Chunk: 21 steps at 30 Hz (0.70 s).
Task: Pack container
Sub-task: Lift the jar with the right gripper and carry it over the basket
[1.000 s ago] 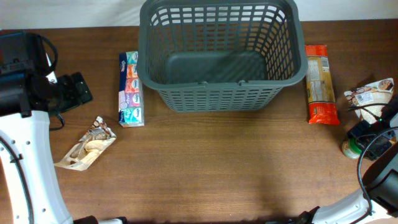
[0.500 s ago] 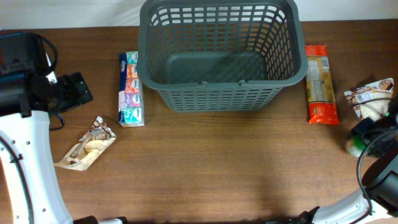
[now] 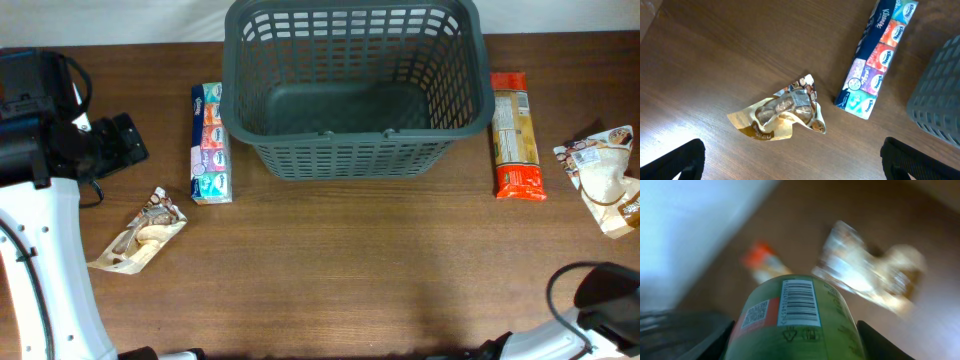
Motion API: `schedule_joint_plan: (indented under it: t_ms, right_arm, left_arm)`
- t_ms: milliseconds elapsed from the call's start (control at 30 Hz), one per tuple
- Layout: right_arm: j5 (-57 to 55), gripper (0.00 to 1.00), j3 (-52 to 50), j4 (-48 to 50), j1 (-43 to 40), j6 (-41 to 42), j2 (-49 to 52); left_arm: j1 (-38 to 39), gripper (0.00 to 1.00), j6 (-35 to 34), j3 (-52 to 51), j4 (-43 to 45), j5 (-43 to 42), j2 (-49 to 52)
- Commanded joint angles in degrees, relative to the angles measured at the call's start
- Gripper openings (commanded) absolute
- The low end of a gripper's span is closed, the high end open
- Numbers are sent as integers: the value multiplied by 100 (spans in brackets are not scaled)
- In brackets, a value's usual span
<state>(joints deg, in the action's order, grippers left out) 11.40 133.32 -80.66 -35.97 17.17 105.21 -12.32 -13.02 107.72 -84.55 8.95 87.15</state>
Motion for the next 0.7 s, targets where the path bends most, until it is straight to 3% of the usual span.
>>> schedule_joint_plan:
  t_ms: [0,133,400,667]
  right_arm:
    - [660,4,852,7,654,295,-264]
    - [664,4,1373,227,1554,483,-271]
    - [170,4,1397,1344,3442,476,-103]
    - [-26,4,1394,1818,4577,474,730]
  left_arm:
    - [-22,100,72,-7,9,-17,-48]
    - [-22,100,72,-7,-7,-17,-48]
    - [-22,100,74,-7,-15,-15,-48]
    - [-22,100,74,-7,-107,-15,-46]
